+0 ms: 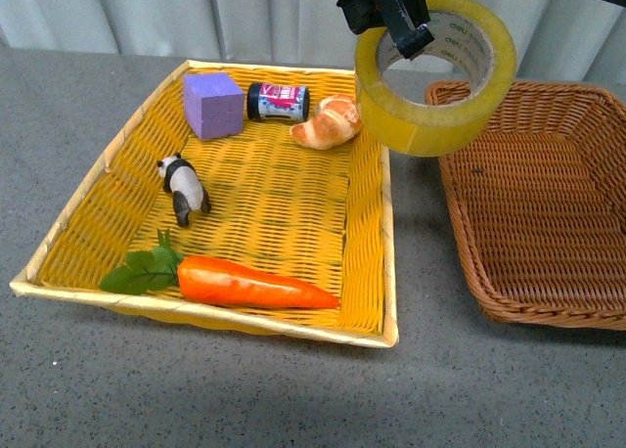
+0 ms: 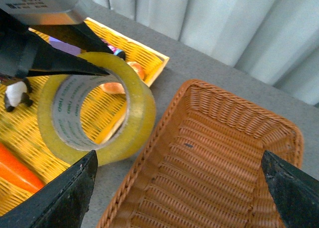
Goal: Move tape to another basket
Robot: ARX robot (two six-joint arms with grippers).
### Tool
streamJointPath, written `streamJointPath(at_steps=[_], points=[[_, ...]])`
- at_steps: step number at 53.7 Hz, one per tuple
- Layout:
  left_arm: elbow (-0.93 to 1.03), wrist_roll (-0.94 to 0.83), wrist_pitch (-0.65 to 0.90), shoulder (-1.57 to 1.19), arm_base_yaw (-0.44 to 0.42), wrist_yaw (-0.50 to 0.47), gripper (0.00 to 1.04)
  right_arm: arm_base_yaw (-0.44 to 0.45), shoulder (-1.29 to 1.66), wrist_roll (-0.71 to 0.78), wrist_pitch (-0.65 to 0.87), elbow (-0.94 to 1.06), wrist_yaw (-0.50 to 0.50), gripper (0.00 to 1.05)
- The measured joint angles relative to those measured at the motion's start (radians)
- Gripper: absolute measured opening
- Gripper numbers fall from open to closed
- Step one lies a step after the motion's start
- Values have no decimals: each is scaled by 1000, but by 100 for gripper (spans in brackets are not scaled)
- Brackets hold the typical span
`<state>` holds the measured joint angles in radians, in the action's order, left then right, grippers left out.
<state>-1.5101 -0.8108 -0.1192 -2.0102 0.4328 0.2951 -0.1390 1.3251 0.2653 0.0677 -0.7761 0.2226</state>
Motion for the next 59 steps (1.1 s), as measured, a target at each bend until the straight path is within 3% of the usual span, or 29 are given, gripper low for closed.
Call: streamJointPath(at_steps=[25,48,59], points=[[0,0,0,0,-1,0,15,-65,311,-45,-93,-243,-86,96],[0,-1,0,0,-1,-2,15,-65,417,-65,-111,-303,-100,96],[0,2,0,0,-1,3,15,-72,425,-104,-105,-306,-84,67]])
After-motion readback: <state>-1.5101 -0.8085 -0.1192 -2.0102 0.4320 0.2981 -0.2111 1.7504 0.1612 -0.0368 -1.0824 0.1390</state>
